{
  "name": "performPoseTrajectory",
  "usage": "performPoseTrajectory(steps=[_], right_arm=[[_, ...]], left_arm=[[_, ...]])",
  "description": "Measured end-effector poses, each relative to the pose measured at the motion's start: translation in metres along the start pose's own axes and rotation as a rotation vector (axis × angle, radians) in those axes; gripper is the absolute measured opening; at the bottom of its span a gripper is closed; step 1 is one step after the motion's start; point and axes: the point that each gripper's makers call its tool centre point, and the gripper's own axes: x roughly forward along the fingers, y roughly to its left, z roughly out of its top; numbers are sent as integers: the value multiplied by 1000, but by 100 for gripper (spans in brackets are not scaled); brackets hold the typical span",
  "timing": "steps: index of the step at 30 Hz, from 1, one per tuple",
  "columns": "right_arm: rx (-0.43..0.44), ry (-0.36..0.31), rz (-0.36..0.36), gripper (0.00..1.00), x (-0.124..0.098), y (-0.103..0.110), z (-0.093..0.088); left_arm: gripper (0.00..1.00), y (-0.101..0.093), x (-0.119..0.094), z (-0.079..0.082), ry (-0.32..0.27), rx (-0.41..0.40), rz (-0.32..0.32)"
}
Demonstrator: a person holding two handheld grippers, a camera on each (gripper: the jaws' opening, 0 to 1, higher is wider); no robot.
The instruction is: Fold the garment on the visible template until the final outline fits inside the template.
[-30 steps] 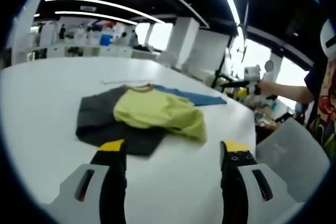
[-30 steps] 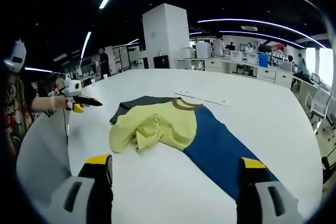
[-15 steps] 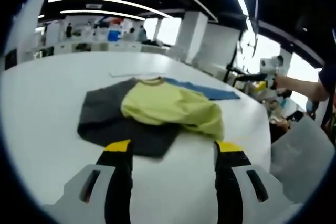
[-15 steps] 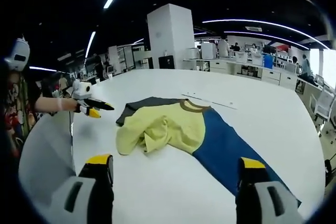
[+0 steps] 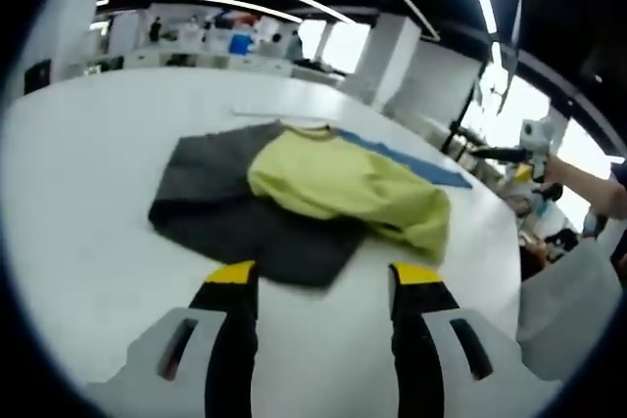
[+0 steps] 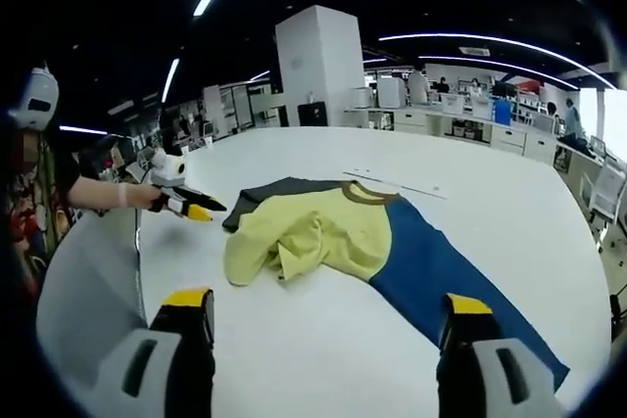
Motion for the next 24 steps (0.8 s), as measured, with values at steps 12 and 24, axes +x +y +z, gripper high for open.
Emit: performPoseTrajectory(steps=[12, 24], right_arm=[[10, 4, 19, 94, 5, 15, -7], [26, 2, 25, 93, 6, 20, -11]], left_arm=[[34, 3, 5, -9, 28, -61, 25], [20, 4, 4, -16, 50, -124, 56]])
